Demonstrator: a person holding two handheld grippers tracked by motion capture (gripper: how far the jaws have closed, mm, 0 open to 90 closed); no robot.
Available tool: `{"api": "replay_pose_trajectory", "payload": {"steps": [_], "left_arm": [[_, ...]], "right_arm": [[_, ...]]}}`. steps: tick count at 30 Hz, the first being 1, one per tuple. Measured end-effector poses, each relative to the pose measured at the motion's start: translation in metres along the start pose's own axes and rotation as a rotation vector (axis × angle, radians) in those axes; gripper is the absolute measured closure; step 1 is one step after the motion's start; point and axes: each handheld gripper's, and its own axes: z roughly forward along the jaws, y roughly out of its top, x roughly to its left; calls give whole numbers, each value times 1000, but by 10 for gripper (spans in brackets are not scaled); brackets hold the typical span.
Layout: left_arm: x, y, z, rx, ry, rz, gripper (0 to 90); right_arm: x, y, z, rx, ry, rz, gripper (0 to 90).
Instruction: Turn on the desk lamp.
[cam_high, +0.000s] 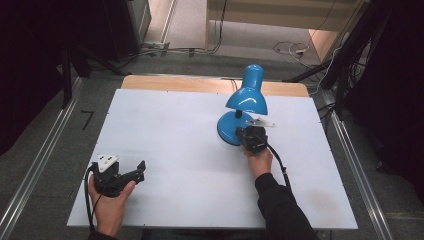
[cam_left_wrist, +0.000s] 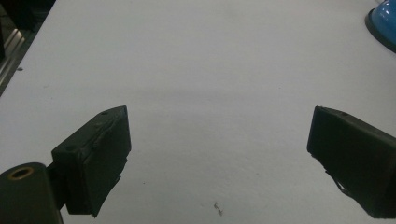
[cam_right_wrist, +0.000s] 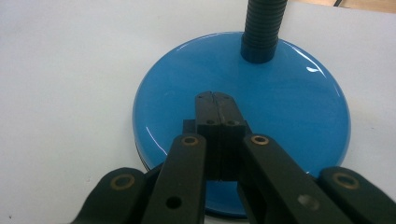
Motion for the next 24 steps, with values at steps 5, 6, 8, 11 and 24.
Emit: {"api": "replay_pose_trajectory", "payload": {"steps": [5, 6, 8, 11, 24], "left_arm": [[0, 0, 1, 3, -1, -2, 68], [0, 0, 1, 3, -1, -1, 69], [0, 0, 0, 3, -1, -3, 68], [0, 0, 1, 4, -2, -4, 69], [0, 0, 1, 4, -4, -6, 68]], "right_arm": [[1, -1, 0, 1, -4, -4, 877], [1, -1, 0, 0, -5, -4, 877], [1, -1, 1, 0, -6, -3, 877], [1, -1, 1, 0, -5, -3, 877], [3, -1, 1, -5, -10, -4, 878]]}}
